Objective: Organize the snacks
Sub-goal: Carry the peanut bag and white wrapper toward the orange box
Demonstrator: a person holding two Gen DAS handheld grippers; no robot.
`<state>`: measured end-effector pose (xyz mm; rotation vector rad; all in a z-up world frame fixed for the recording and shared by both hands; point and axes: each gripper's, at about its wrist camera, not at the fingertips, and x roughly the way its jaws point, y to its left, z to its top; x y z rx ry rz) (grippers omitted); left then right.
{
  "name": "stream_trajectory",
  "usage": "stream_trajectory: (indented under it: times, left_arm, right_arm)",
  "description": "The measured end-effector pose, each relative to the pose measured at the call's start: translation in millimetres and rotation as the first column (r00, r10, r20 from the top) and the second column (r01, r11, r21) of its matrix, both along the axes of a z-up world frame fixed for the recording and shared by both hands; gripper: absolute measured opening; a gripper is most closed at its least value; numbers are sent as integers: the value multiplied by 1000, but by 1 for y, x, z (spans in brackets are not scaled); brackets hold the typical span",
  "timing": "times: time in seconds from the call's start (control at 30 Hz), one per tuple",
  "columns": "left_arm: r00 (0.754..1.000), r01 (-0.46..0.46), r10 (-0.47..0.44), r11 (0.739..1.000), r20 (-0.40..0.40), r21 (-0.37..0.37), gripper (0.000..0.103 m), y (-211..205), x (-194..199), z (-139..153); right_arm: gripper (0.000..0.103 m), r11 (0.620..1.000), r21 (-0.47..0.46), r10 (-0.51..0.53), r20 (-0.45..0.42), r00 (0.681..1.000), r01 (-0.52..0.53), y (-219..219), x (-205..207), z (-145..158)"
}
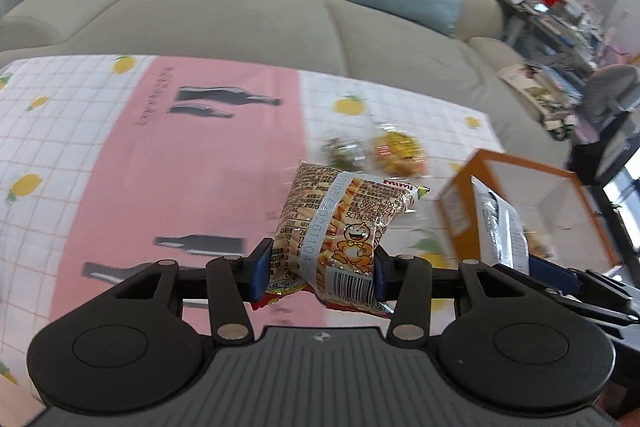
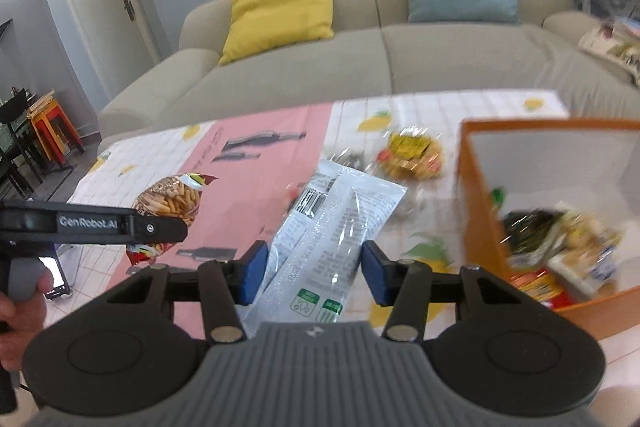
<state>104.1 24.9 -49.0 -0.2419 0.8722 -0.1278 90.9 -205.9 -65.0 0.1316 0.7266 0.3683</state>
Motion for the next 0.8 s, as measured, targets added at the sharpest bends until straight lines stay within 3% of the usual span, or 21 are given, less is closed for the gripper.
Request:
stream_trajectory:
  times: [0.23, 0.47, 0.8]
  left_arm:
    - [988, 151, -150, 988, 30, -31, 53, -62, 19, 29]
    - [953, 304, -303, 950, 27, -69, 53, -130, 55, 38]
    - [871, 491, -489, 871, -42, 24, 53, -228, 110, 14]
  right_arm:
    - [50, 996, -88, -13, 42, 999, 17, -61, 6, 29]
    - [50, 982, -176, -66, 48, 997, 74, -127, 34, 43]
    - [50, 961, -266, -114, -120, 986, 79, -191, 102, 1]
